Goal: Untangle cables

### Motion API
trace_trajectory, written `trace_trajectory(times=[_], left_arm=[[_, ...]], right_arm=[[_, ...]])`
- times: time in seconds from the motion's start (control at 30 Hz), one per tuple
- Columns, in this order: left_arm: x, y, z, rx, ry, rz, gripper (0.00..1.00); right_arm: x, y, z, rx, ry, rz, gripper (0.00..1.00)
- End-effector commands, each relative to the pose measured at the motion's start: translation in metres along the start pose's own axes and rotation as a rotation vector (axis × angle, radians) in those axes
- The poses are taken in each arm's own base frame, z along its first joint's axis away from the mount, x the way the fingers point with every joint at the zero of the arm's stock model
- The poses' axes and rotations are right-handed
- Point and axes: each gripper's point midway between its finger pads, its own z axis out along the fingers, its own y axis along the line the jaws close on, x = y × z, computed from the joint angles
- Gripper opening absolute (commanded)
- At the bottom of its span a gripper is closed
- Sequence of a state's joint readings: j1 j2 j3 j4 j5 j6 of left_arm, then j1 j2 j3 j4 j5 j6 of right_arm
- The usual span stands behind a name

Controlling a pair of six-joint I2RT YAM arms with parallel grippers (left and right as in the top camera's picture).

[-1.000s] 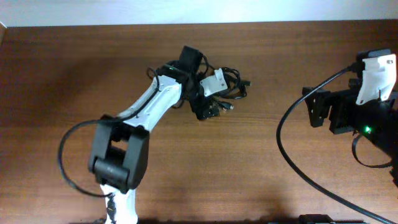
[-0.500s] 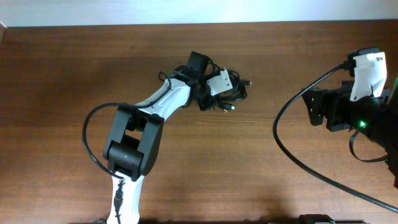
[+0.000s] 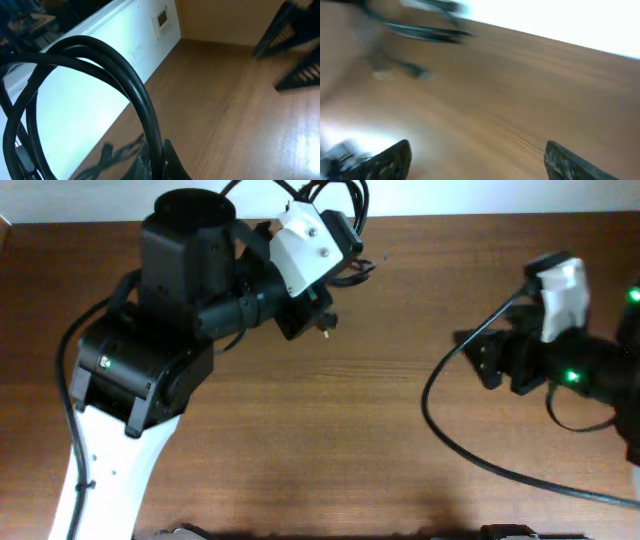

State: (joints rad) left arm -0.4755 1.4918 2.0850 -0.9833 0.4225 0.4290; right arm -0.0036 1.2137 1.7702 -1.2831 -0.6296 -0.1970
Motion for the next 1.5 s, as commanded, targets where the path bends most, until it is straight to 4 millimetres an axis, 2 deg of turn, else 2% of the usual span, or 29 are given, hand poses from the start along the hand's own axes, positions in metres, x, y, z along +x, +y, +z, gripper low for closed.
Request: trace_trajectory(times=[0.0, 0.03, 0.07, 0.13, 0.2, 0.27, 0.3, 0.37, 0.43, 0.5, 0.53, 0.6, 0.67, 0.73, 0.87, 0.93, 0.97, 1.0, 1.07, 1.13, 1.17, 1.2, 1.23, 1.27, 1.3, 1.33, 1.37, 1.43, 1.47], left_arm=[[-0.006, -0.003, -0.009, -0.002, -0.023, -0.009, 0.00], [-0.006, -0.003, -0.009, -0.002, -0.021, -0.032, 0.00], [-0.005, -0.003, -0.009, -0.001, -0.019, -0.049, 0.00], [-0.008, -0.004, -0.013, -0.003, -0.027, -0.094, 0.00], [-0.017, -0.008, -0.028, -0.011, -0.060, -0.210, 0.00], [-0.030, -0.015, -0.052, -0.015, -0.114, -0.272, 0.00], [-0.043, -0.025, -0.071, 0.011, -0.168, -0.255, 0.00], [-0.053, -0.035, -0.098, 0.005, -0.217, -0.241, 0.00], [-0.055, -0.040, -0.109, 0.003, -0.233, -0.251, 0.00], [-0.052, -0.041, -0.109, 0.004, -0.219, -0.257, 0.00], [-0.043, -0.039, -0.101, 0.003, -0.180, -0.269, 0.00], [-0.035, -0.035, -0.085, 0.014, -0.140, -0.285, 0.00], [-0.031, -0.031, -0.073, 0.019, -0.119, -0.292, 0.00], [-0.035, -0.030, -0.075, 0.019, -0.137, -0.284, 0.00], [-0.048, -0.041, -0.101, 0.023, -0.200, -0.272, 0.00], [-0.052, -0.046, -0.114, 0.018, -0.221, -0.265, 0.00], [-0.053, -0.047, -0.117, 0.018, -0.226, -0.266, 0.00], [-0.053, -0.047, -0.118, 0.017, -0.228, -0.266, 0.00], [-0.049, -0.044, -0.117, -0.003, -0.214, -0.272, 0.00], [-0.022, -0.005, -0.143, -0.293, -0.140, -0.316, 0.00], [-0.010, 0.012, -0.167, -0.447, -0.117, -0.337, 0.00], [0.004, 0.028, -0.209, -0.657, -0.102, -0.353, 0.00], [0.019, 0.041, -0.258, -0.894, -0.088, -0.372, 0.00], [0.029, 0.042, -0.301, -1.078, -0.087, -0.385, 0.00], [0.034, 0.041, -0.321, -1.161, -0.089, -0.392, 0.00], [0.037, 0.038, -0.331, -1.197, -0.087, -0.395, 0.00], [0.039, 0.039, -0.329, -1.192, -0.077, -0.396, 0.00], [0.046, 0.043, -0.318, -1.181, -0.031, -0.399, 0.00], [0.049, 0.045, -0.306, -1.146, -0.006, -0.399, 0.00]], right_arm=[[-0.020, 0.093, -0.016, -0.607, -0.167, -0.259, 0.98], [-0.021, 0.117, -0.019, -0.778, -0.236, -0.384, 0.99], [-0.019, 0.127, -0.014, -0.825, -0.246, -0.452, 0.99], [0.001, 0.147, 0.020, -0.842, -0.180, -0.659, 0.99], [0.019, 0.154, 0.055, -0.732, -0.056, -0.802, 0.99], [0.018, 0.154, 0.067, -0.649, -0.037, -0.877, 0.99], [0.013, 0.153, 0.068, -0.632, -0.058, -0.894, 0.99], [0.012, 0.149, 0.071, -0.608, -0.051, -0.900, 0.99], [0.012, 0.149, 0.071, -0.608, -0.048, -0.895, 0.99], [0.010, 0.149, 0.072, -0.598, -0.058, -0.904, 0.99], [-0.001, 0.141, 0.075, -0.525, -0.079, -0.938, 0.99], [-0.030, 0.127, 0.073, -0.361, -0.115, -0.953, 0.99], [-0.070, 0.119, 0.045, -0.190, -0.192, -0.953, 0.99], [-0.074, 0.117, 0.044, -0.173, -0.196, -0.951, 0.99], [-0.062, 0.119, 0.090, -0.297, -0.122, -0.911, 0.99], [-0.061, 0.126, 0.100, -0.356, -0.130, -0.905, 0.99], [-0.061, 0.126, 0.103, -0.367, -0.132, -0.903, 0.79], [-0.062, 0.126, 0.104, -0.364, -0.132, -0.904, 0.04], [-0.063, 0.121, 0.104, -0.348, -0.125, -0.872, 0.04], [-0.073, 0.069, 0.094, -0.212, -0.099, -0.723, 0.04], [-0.080, 0.017, 0.081, -0.105, -0.093, -0.587, 0.04], [-0.084, -0.025, 0.067, -0.021, -0.099, -0.486, 0.04], [-0.084, -0.084, 0.038, 0.100, -0.123, -0.339, 0.04], [-0.081, -0.115, 0.019, 0.178, -0.133, -0.268, 0.04], [-0.075, -0.153, -0.008, 0.280, -0.148, -0.165, 0.04], [-0.071, -0.165, -0.020, 0.298, -0.162, -0.125, 0.04], [-0.071, -0.165, -0.022, 0.296, -0.168, -0.120, 0.04], [-0.075, -0.163, -0.017, 0.304, -0.168, -0.140, 0.04], [-0.075, -0.159, -0.014, 0.287, -0.164, -0.140, 0.04]])
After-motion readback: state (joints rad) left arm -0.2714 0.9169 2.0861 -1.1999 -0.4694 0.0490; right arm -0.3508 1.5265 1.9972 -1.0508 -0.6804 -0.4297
